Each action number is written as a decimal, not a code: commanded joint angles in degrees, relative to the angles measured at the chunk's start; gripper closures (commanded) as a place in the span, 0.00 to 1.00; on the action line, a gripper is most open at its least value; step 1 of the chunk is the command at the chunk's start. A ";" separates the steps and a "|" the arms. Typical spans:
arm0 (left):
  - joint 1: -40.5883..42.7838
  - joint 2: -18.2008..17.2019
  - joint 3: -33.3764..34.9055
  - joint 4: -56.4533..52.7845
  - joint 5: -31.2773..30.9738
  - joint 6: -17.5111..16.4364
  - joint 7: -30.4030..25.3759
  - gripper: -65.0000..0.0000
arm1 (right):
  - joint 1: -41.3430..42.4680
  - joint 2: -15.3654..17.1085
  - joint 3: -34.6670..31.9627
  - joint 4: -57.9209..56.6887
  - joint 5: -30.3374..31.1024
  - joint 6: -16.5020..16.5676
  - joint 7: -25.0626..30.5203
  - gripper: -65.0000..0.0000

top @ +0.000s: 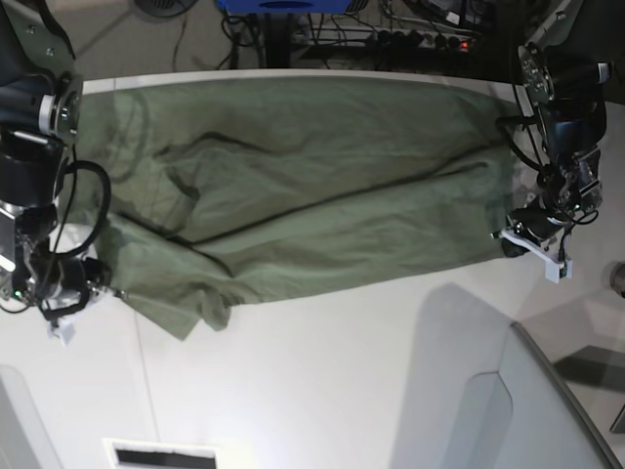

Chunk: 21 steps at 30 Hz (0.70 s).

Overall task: Layout the t-shirt on the table in an organized manner, then fold the t-shirt properly
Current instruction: 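Move the left gripper along the side edge and grasp the hem corner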

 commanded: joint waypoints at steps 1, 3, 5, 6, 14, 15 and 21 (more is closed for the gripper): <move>-0.22 0.05 0.13 -0.06 1.27 -0.16 1.69 1.00 | 1.43 0.76 0.02 0.79 0.55 0.38 0.65 0.99; -0.31 0.14 0.13 0.03 1.27 -0.16 1.43 1.00 | 1.43 0.76 0.02 0.79 0.55 0.38 0.65 0.99; -0.40 0.14 0.13 0.11 1.27 -0.16 1.43 1.00 | 1.43 0.76 0.02 0.79 0.55 0.38 0.65 0.99; -0.58 0.14 0.13 0.29 1.27 -0.16 1.34 1.00 | 1.43 0.76 0.02 0.79 0.55 0.38 0.65 0.99; -4.27 -0.13 0.84 7.32 1.89 -0.16 2.40 1.00 | 1.60 0.59 0.02 0.79 0.55 0.38 2.41 0.99; -4.80 -0.13 0.84 8.20 1.89 -0.16 3.72 1.00 | 1.60 0.59 0.02 0.97 0.55 0.38 2.41 0.99; -8.14 0.22 0.84 12.42 1.89 -0.16 7.06 1.00 | 2.83 0.76 0.02 1.14 0.55 0.46 4.34 0.99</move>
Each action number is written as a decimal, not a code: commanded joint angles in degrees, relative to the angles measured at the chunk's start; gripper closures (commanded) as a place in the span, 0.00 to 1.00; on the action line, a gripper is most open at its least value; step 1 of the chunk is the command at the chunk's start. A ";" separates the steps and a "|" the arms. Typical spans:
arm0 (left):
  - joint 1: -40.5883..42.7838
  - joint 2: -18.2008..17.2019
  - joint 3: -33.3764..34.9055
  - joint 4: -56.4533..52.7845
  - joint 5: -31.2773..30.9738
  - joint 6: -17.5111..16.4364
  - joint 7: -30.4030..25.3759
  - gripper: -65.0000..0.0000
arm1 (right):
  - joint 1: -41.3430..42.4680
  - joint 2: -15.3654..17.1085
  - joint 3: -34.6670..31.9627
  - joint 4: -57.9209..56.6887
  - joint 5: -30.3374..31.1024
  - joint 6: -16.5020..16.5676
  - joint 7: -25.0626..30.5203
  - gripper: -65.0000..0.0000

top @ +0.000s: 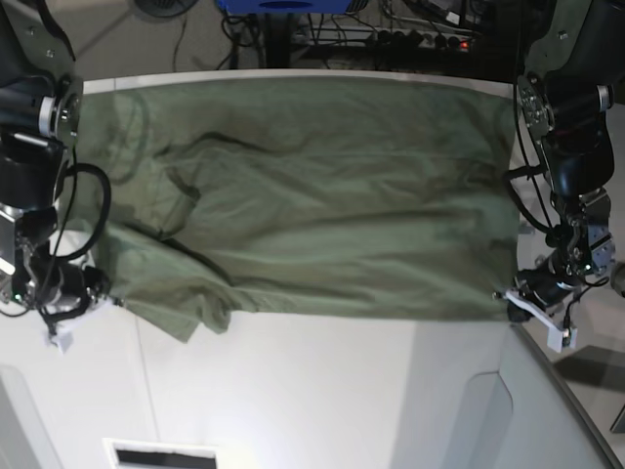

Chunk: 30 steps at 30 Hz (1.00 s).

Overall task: Layout the t-shirt on the table in an organized manner, then fold the t-shirt properly
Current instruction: 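Move the left gripper along the side edge and grasp the hem corner, then grasp the other hem corner with the right gripper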

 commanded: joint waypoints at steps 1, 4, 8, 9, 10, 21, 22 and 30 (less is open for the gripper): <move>-1.82 -0.85 -0.04 1.56 -0.37 -0.18 -0.68 1.00 | 2.88 0.91 -0.06 1.14 0.57 0.53 1.19 0.99; -3.41 -0.85 2.86 1.65 -0.45 -0.18 -0.68 1.00 | 4.46 1.09 -0.15 1.14 0.57 0.62 2.34 0.99; -3.67 -0.85 5.06 2.09 -0.89 -0.18 -0.68 1.00 | 6.57 1.71 -1.82 1.14 0.57 4.92 3.92 0.99; -4.20 -0.76 5.06 2.09 -0.89 -0.18 -0.68 1.00 | 7.10 1.71 -3.84 1.14 0.57 5.89 4.36 0.99; -4.64 -0.76 5.06 1.74 -0.98 -0.18 -0.68 1.00 | 7.45 2.06 -5.95 1.14 0.57 6.42 4.80 0.99; -5.34 -1.29 4.88 2.09 -0.98 -0.09 -0.68 1.00 | 6.05 3.99 -10.79 0.62 0.57 6.42 12.62 0.99; -5.16 -1.37 4.88 2.09 -0.98 -0.09 -0.68 1.00 | 5.70 4.43 -10.79 0.62 0.57 6.33 13.85 0.99; -3.76 -1.37 4.88 2.18 -0.98 -0.09 -0.68 1.00 | 2.71 5.49 -10.70 -2.55 0.57 6.24 20.80 0.99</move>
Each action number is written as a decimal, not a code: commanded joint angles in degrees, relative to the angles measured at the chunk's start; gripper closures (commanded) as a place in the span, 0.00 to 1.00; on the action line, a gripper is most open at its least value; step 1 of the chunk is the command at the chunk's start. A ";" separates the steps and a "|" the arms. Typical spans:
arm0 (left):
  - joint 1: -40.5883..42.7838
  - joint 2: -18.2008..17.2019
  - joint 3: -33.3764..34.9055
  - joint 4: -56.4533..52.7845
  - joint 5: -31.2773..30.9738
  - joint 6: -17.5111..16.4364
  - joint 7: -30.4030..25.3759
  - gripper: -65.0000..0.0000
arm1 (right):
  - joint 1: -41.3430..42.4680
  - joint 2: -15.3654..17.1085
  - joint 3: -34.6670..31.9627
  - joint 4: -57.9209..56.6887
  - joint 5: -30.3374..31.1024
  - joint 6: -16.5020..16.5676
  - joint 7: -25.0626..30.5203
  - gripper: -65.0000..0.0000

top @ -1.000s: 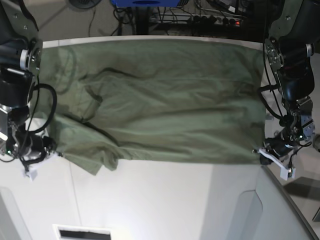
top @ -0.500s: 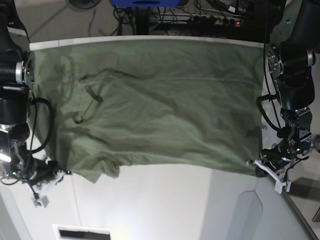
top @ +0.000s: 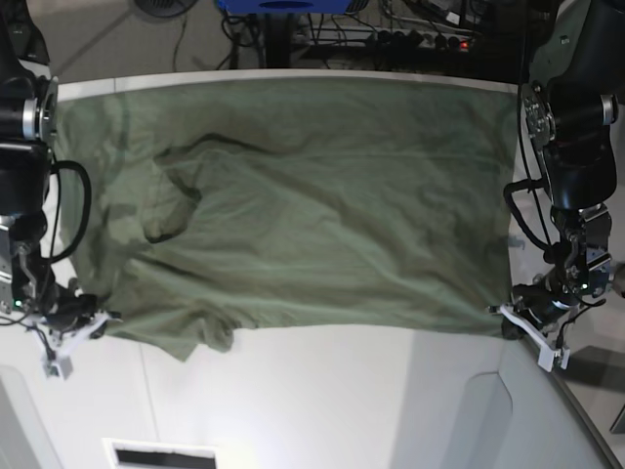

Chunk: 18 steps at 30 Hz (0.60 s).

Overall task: Layout the t-shirt on the table in an organized manner, then fold the t-shirt properly
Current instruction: 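Grasp the other hem corner with the right gripper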

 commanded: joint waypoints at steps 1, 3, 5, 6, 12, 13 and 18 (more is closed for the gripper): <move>-1.44 -0.94 -0.21 1.26 -0.76 0.08 -1.36 1.00 | 1.81 0.90 0.27 -0.83 0.51 0.06 1.92 0.99; -1.35 -0.94 -0.21 1.26 -0.76 0.08 -1.36 1.00 | 1.99 0.98 0.18 -3.47 0.51 0.06 3.41 0.99; -1.35 -0.94 -0.21 1.26 -0.76 0.08 -1.36 1.00 | 1.99 0.98 0.01 -5.23 0.51 0.15 4.12 0.99; -1.35 -0.94 -0.21 1.26 -0.76 0.08 -1.36 1.00 | 1.99 0.98 -0.17 -5.40 0.51 0.23 4.21 0.99; 0.14 -1.02 -0.21 3.19 -0.76 0.08 -1.36 1.00 | 1.81 2.13 -3.68 -3.03 0.33 0.76 5.52 0.99; 0.67 -1.02 -0.21 4.34 -0.76 0.08 -1.36 1.00 | 2.07 2.65 -5.09 -2.68 0.42 0.76 5.70 0.99; 2.34 -1.02 -0.21 8.29 -0.76 0.08 -1.27 1.00 | 4.54 2.83 -9.84 -2.41 0.42 0.76 5.70 0.99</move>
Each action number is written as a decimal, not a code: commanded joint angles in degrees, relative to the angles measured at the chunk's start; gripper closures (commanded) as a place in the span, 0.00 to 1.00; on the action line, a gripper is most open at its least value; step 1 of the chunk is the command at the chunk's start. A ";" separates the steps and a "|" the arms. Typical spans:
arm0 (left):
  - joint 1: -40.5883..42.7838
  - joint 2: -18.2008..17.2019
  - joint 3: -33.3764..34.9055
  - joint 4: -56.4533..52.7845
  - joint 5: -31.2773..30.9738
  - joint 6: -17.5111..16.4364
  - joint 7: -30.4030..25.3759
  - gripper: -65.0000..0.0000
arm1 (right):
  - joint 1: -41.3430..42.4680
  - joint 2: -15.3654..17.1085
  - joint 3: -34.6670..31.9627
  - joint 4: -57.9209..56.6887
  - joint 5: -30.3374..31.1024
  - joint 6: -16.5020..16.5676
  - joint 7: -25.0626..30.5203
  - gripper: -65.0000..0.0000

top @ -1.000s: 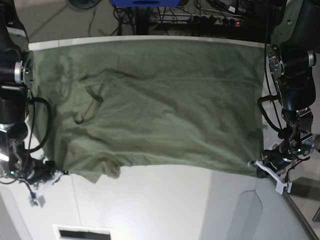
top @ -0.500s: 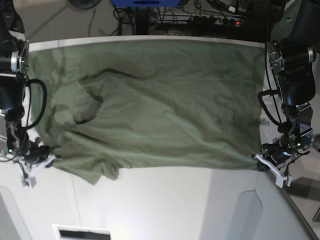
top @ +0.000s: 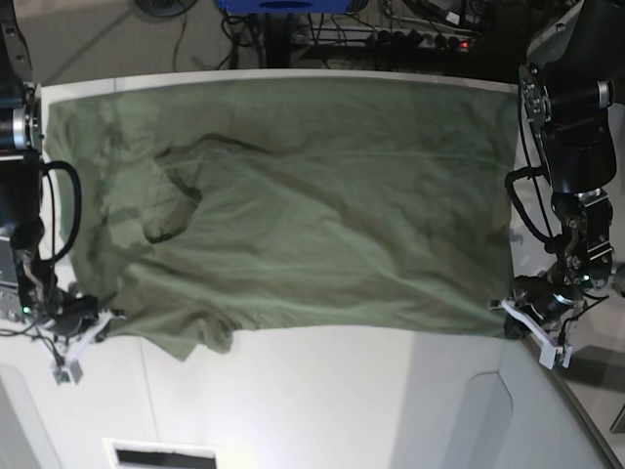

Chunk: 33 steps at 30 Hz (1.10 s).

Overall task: Layout the t-shirt on the table in an organized manner, then fold the t-shirt properly
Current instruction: 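Grasp the other hem corner with the right gripper, then lift the hem with both grippers and fold it toward the collar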

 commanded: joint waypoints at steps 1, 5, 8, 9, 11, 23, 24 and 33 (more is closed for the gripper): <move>-1.07 -1.00 -0.21 1.10 -0.59 0.11 -1.47 1.00 | 2.22 0.75 -0.03 1.02 0.44 0.48 1.20 0.99; -0.54 -1.35 -0.21 1.63 -0.67 0.11 -1.47 1.00 | 3.37 0.84 -0.03 1.02 0.44 0.48 1.29 0.99; -0.01 -1.44 -0.21 1.54 -0.67 0.11 -1.47 1.00 | 3.63 0.84 -0.03 1.02 0.44 0.48 1.29 0.99; 0.43 -1.44 -0.21 1.72 -0.67 0.11 -1.47 1.00 | 3.37 0.84 -0.03 1.02 0.44 0.48 1.29 0.99; 0.78 -1.35 -0.21 2.60 -0.67 0.11 -1.47 1.00 | 1.96 0.84 -0.03 1.02 0.44 0.48 1.20 0.99; 6.14 -0.83 -0.21 13.06 -0.67 0.11 5.04 1.00 | -1.12 0.67 -8.03 1.37 0.44 0.04 1.02 0.99; 6.76 -0.83 -0.21 14.02 -0.67 0.11 5.13 1.00 | -1.65 0.58 -8.64 1.37 0.44 -0.05 1.02 0.99; 10.36 -0.91 -0.30 16.05 -0.67 0.02 8.29 1.00 | -5.25 0.67 -8.82 5.50 0.44 -0.05 0.85 0.99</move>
